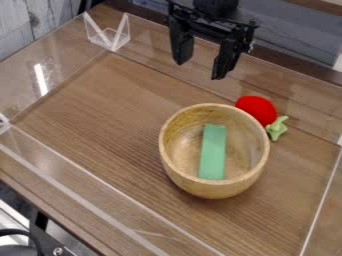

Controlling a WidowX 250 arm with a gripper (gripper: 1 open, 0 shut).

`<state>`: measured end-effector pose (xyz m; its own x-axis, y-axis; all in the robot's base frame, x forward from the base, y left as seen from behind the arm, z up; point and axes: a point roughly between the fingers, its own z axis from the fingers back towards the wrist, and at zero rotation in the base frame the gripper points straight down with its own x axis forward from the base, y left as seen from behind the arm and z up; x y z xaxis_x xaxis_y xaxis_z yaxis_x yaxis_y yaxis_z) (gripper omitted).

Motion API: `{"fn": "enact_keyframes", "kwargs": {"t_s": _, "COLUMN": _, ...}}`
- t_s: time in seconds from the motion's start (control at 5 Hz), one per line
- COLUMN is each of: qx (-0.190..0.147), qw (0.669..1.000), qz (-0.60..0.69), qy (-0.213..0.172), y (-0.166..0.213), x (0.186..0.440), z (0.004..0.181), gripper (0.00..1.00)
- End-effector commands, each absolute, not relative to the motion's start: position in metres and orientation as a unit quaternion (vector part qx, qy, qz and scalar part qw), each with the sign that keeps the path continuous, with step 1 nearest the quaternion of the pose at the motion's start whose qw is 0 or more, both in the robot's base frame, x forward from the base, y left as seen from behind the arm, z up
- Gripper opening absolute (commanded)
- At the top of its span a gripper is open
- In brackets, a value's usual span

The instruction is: Move the red object to the left side of the table

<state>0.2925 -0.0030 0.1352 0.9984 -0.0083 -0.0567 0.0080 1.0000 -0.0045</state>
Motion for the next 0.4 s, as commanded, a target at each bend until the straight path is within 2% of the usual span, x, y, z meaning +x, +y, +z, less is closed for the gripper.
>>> {"fn": "enact_keyframes", "kwargs": {"t_s": 0.0, "qx": -0.004, "qw": 0.998, "qz": -0.055, "qy": 0.037, "y": -0.007, "x": 0.294, "z": 0.126, "gripper": 1.00}}
{"fn": "enact_keyframes", "kwargs": {"t_s": 0.2, "qx": -0.002, "qw": 0.986, "qz": -0.162, "qy": 0.027, "y": -0.023, "x": 0.303, "z": 0.119, "gripper": 1.00}}
